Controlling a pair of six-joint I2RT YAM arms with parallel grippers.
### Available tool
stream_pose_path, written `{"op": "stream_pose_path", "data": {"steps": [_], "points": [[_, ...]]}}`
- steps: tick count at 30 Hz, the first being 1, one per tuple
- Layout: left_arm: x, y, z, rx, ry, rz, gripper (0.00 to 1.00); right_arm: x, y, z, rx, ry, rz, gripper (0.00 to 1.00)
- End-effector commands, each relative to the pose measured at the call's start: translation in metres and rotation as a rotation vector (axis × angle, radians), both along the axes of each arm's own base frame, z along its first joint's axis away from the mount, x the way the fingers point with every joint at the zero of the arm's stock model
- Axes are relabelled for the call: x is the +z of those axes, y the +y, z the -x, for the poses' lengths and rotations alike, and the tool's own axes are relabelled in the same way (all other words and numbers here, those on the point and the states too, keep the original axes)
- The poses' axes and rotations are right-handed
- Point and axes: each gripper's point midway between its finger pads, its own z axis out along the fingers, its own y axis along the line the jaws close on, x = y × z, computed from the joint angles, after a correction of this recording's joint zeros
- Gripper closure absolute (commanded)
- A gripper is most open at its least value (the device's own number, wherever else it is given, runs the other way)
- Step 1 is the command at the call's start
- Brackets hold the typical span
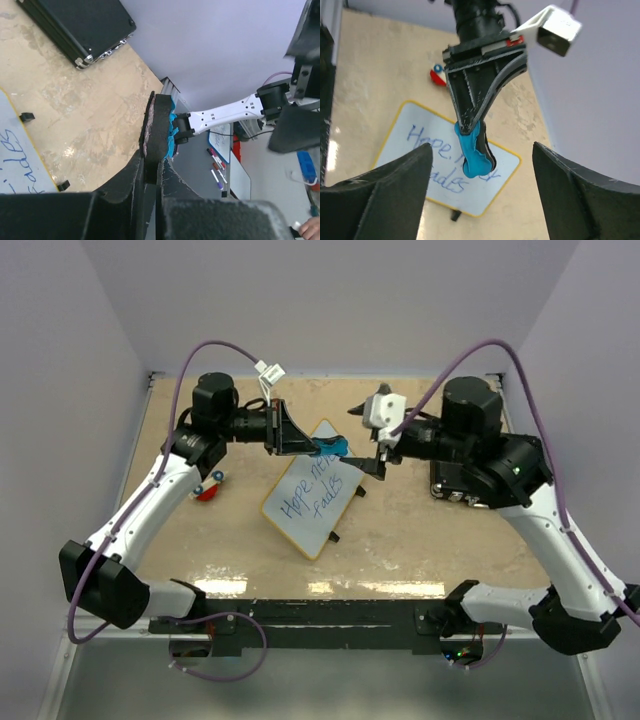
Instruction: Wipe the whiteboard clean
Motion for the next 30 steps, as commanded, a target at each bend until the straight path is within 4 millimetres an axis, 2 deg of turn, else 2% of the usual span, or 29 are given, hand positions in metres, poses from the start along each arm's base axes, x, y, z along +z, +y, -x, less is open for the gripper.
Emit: {"op": "stream_pose_path", "data": {"steps": [1,7,13,18,24,30], "points": [[0.009,0.007,-0.005,0.067,-0.031,-0.04,1.0,-0.033,0.007,-0.018,-0.019,-0.142,0.225,0.22],[0.006,0.008,-0.006,0.076,-0.025,-0.052,1.0,-0.054,0.019,-0.026,-0.035,-0.202,0.333,0.34],[0.006,0.009,-0.008,0.087,-0.024,-0.055,1.0,-0.074,0.023,-0.031,-0.031,-0.215,0.419,0.43],[0.005,0.008,-0.007,0.086,-0.021,-0.055,1.0,-0.083,0.025,-0.033,-0.026,-0.209,0.453,0.44],[0.005,0.007,-0.009,0.084,-0.01,-0.049,1.0,-0.094,0.03,-0.026,0.03,-0.166,0.469,0.42],[0.004,0.006,-0.006,0.072,-0.001,-0.047,1.0,-0.095,0.035,-0.027,0.025,-0.151,0.449,0.43]]}}
